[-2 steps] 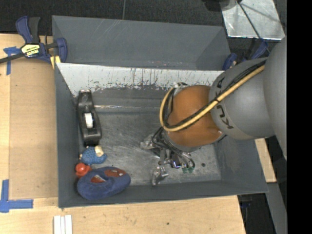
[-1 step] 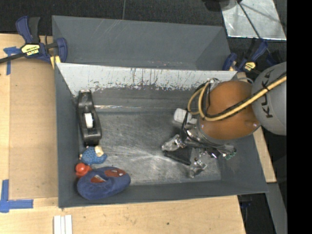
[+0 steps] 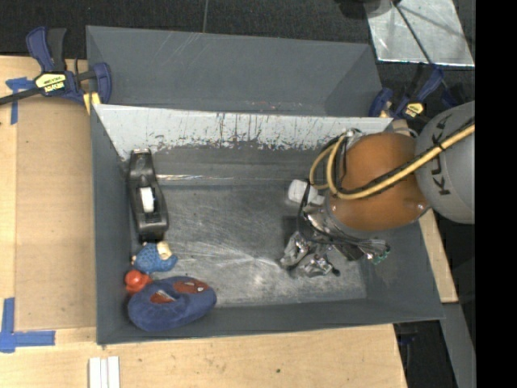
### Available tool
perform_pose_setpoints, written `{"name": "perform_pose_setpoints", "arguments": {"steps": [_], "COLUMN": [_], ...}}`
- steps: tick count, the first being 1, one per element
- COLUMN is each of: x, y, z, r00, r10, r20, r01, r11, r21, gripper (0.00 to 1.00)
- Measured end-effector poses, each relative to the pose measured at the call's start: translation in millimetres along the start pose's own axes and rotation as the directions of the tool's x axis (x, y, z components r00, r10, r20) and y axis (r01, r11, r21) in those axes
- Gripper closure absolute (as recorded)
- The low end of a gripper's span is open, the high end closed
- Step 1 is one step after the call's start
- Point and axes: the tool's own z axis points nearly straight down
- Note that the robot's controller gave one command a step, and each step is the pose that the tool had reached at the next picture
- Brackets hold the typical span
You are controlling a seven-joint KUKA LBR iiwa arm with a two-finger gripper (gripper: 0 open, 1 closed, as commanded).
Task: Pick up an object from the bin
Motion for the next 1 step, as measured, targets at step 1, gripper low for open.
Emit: {"name": "perform_pose_setpoints", "arguments": {"steps": [1], "x": [13.1], "y": [-14.0], "z": [-138.1], "r00": [1.0], "r10": [0.004], "r20": [0.002], "r01": [-0.004], "r11": [1.0], "r21": [0.006], "gripper": [1.0]}}
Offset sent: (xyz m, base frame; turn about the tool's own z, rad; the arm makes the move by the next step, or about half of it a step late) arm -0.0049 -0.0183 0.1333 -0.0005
